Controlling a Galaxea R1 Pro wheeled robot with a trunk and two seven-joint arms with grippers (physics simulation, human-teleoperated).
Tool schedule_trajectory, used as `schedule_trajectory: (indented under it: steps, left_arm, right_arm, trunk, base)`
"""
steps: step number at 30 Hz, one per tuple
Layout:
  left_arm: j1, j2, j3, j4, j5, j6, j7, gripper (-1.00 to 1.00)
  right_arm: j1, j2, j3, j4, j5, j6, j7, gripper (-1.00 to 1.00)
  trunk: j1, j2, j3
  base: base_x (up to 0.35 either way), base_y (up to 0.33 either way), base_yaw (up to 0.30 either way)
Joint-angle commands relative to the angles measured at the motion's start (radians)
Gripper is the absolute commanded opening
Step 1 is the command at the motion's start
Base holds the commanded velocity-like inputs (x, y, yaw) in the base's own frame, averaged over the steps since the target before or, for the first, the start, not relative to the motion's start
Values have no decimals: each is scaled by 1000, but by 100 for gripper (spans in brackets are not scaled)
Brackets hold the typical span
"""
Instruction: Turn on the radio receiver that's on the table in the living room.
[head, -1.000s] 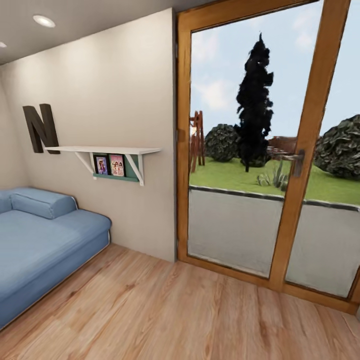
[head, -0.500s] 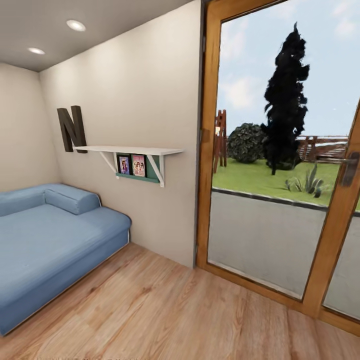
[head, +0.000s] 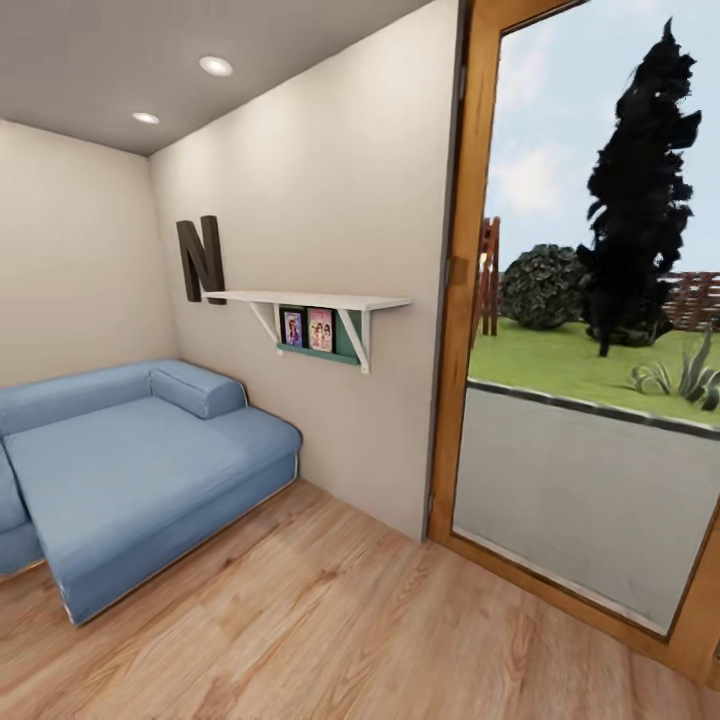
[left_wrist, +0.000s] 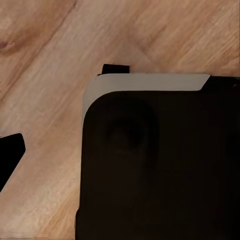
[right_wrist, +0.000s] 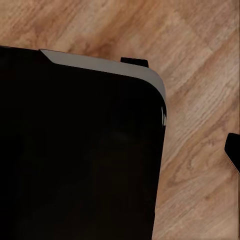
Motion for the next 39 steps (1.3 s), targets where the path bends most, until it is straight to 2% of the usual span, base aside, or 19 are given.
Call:
schedule_trajectory:
  steps: [1,39]
  left_arm:
    - [0,0,0,0,0,0,0,100]
    - [0,-2,0,0,-2,0,-8,100]
  right_arm:
    - [0,0,0,0,0,0,0,100]
    - [0,0,0,0,0,0,0,100]
  trunk:
    - [0,0,0]
    - [0,0,0]
  base:
    - [0,0,276]
    - [0,0,276]
